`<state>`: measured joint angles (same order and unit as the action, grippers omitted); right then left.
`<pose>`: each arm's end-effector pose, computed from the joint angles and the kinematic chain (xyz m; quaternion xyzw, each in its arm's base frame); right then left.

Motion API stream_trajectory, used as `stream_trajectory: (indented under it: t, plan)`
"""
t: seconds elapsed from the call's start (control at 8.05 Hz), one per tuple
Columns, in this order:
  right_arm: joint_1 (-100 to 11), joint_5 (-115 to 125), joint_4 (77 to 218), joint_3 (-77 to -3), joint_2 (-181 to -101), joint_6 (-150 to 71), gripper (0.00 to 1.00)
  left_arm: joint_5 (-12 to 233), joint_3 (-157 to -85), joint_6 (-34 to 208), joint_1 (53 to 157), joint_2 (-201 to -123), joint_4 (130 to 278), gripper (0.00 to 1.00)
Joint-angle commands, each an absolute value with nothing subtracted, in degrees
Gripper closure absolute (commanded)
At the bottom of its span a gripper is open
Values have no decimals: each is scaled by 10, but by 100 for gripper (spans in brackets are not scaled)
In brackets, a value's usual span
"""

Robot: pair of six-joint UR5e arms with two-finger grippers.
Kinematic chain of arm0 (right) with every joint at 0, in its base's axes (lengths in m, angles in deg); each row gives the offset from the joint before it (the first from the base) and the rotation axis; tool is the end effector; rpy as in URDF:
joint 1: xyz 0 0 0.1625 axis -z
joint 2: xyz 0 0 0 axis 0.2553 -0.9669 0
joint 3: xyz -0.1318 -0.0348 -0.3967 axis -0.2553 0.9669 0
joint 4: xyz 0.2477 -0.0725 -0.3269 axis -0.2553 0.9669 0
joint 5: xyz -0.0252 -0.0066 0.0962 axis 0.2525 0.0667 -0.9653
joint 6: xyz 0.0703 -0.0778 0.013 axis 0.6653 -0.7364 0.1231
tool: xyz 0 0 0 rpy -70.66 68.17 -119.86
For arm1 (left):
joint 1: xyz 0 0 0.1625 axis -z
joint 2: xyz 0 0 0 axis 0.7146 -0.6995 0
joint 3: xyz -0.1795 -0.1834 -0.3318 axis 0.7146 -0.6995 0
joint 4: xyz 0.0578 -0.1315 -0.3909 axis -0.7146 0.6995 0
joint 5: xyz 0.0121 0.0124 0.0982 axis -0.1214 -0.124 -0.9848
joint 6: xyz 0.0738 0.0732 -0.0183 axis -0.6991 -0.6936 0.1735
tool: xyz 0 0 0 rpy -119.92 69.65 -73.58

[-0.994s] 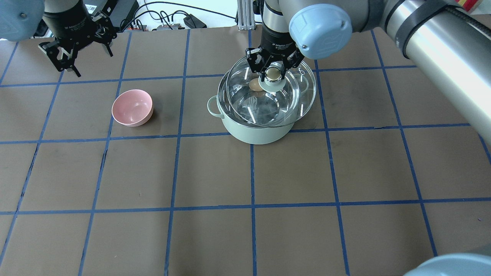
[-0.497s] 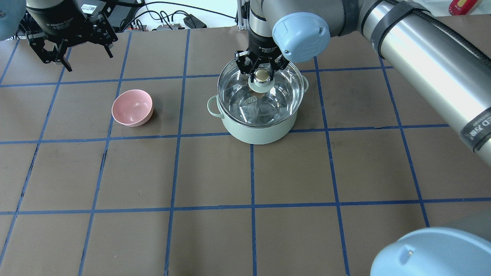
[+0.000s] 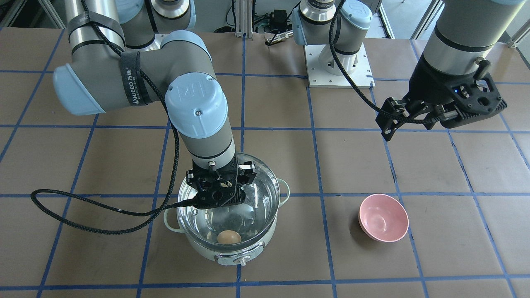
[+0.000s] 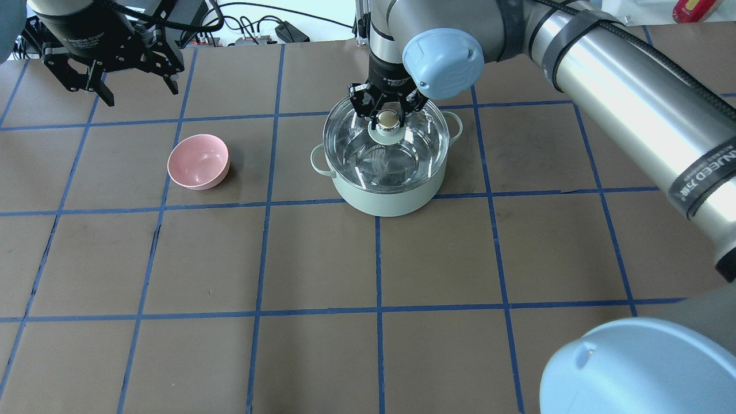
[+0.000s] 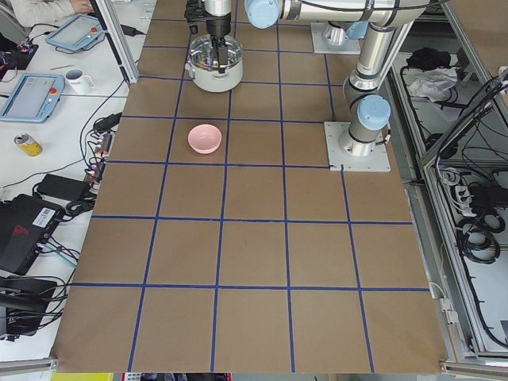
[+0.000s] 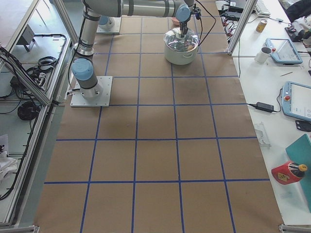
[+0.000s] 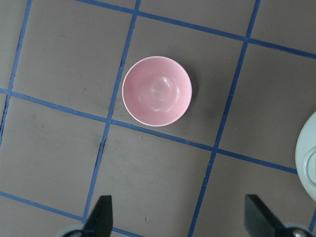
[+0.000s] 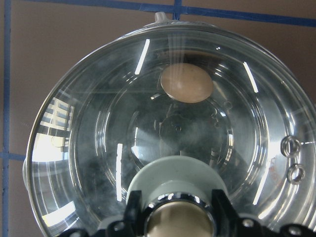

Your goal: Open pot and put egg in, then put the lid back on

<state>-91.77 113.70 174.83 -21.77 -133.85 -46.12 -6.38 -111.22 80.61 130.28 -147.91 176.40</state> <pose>0.3296 -0.6119 0.3515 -0.0599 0.9973 -0.0062 0.0412 -0.0721 -0.5518 0.5041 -0.1202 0.9908 -0.0403 0.0474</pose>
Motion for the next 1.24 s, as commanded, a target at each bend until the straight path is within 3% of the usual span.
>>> stream_trajectory:
  t: [0.0, 1.12]
  plan:
    - [-918, 1137, 1751, -218, -1331, -462, 100, -20, -1114, 722, 1303, -1490, 1723, 6]
    - [-918, 1141, 1766, -217, -1327, -461, 100, -22, -1130, 674, 1353, -1491, 1693, 4]
